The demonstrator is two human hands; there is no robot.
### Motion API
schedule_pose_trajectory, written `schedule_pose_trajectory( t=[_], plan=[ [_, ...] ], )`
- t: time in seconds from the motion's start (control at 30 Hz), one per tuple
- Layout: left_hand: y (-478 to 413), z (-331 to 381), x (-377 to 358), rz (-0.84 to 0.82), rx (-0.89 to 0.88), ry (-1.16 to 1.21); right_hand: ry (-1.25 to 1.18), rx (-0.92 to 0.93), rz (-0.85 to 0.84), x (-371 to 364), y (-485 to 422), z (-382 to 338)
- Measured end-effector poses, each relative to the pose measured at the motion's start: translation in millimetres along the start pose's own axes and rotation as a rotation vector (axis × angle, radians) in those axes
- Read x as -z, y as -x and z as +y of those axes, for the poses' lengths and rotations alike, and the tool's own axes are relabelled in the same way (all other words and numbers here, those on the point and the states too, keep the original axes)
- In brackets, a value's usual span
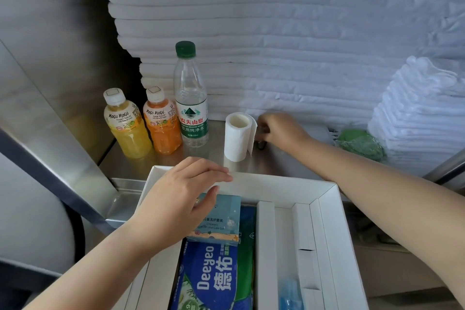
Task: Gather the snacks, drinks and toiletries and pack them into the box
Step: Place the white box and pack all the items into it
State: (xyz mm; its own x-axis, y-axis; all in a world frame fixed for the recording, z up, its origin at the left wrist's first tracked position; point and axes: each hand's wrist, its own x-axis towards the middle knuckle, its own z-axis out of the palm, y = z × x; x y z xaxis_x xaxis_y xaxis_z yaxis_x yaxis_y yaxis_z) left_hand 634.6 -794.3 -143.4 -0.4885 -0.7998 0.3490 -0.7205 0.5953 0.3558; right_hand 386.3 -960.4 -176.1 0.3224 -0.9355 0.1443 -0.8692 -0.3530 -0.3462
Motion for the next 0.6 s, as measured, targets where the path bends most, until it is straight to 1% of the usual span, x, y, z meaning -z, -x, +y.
schedule_pose_trajectory(
  t=[0.23,0.37,0.47,0.6],
  plan=[
    [0,0,1,-0.006,-0.007,0.015,0.065,-0.089,-0.019,11,23,14],
    [0,0,1,0.0,-0.01,0.009,0.075,-0.127,-0.018,14,25,8],
    [0,-1,0,-0.002,-0.008,0.009,0.139,-0.113,-0.032,13,23,2],
    [2,-1,0,-0.008,-0.013,0.013,0.204,-0.072,-0.102,10,24,2]
  ],
)
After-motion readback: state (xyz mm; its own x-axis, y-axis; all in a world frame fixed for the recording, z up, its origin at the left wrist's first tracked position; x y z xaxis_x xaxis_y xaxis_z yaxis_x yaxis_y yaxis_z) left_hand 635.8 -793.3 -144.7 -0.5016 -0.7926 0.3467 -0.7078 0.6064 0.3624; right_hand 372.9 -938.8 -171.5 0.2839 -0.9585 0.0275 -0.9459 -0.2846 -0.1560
